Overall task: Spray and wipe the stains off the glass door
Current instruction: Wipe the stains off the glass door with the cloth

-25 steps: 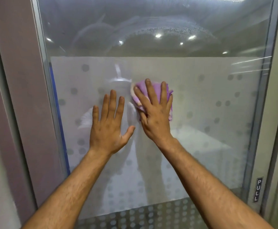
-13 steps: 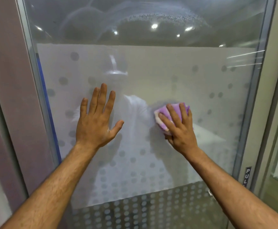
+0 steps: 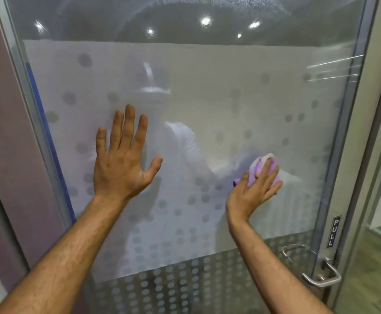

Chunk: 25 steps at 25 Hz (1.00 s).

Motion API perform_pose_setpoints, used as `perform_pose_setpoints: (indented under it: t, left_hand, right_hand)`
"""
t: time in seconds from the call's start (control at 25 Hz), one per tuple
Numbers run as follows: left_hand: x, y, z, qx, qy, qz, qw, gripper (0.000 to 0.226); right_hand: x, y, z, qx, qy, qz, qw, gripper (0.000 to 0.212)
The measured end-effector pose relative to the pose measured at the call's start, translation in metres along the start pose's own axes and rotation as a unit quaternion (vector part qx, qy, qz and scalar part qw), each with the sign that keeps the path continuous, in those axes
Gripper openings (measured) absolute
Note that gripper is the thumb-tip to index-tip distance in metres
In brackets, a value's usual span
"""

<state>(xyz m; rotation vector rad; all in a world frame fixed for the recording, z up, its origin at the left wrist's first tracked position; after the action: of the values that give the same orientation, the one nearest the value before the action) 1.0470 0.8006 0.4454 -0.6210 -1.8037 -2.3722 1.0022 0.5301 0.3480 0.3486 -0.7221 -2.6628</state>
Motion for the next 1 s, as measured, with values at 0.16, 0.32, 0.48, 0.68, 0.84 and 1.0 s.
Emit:
perform_pose_setpoints:
  t: [0.16,0.32,0.48,0.68,0.84,1.0]
  left_hand:
    - [0.001,0.001,0.001,-0.001,0.0,0.007,1.0,0.095]
    - [0.005,0.001,0.001,-0.003,0.0,0.024,1.0,0.095]
    - [0.016,0.002,0.001,-0.015,-0.013,0.044,0.999,0.094]
    - [0.016,-0.025,0.01,-0.002,-0.064,0.05,0.997,0.101]
    - [0.007,-0.045,0.03,0.031,-0.044,0.055,0.997,0.103]
    - [-0.006,-0.049,0.033,0.025,0.01,0.04,0.999,0.102]
  right_hand:
    - [-0.024,-0.054,0.038,0.101,-0.064,0.118,0.986,0.07]
    - [-0.025,-0.089,0.034,0.331,-0.176,0.267,0.888,0.069]
    - [0.008,-0.087,0.011,0.456,-0.235,0.368,0.776,0.093]
    - [0.049,-0.028,0.016,0.308,-0.1,0.318,0.891,0.089]
    - [0.043,0.033,0.041,0.184,-0.048,0.211,0.959,0.072]
    - [-0.001,0.046,0.064,0.11,-0.08,0.112,0.984,0.065]
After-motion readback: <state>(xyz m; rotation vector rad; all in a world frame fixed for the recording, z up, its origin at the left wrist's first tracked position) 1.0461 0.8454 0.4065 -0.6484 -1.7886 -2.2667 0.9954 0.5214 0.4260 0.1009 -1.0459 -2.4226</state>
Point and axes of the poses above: each hand's wrist, its own y-axis towards the middle knuckle, its own x-axis out of the back of the hand, z = x × y, the point moved 2 cm from there along y, towards the middle knuckle, and after that the axes turned 7 degrees about z, right-handed, at the moved point
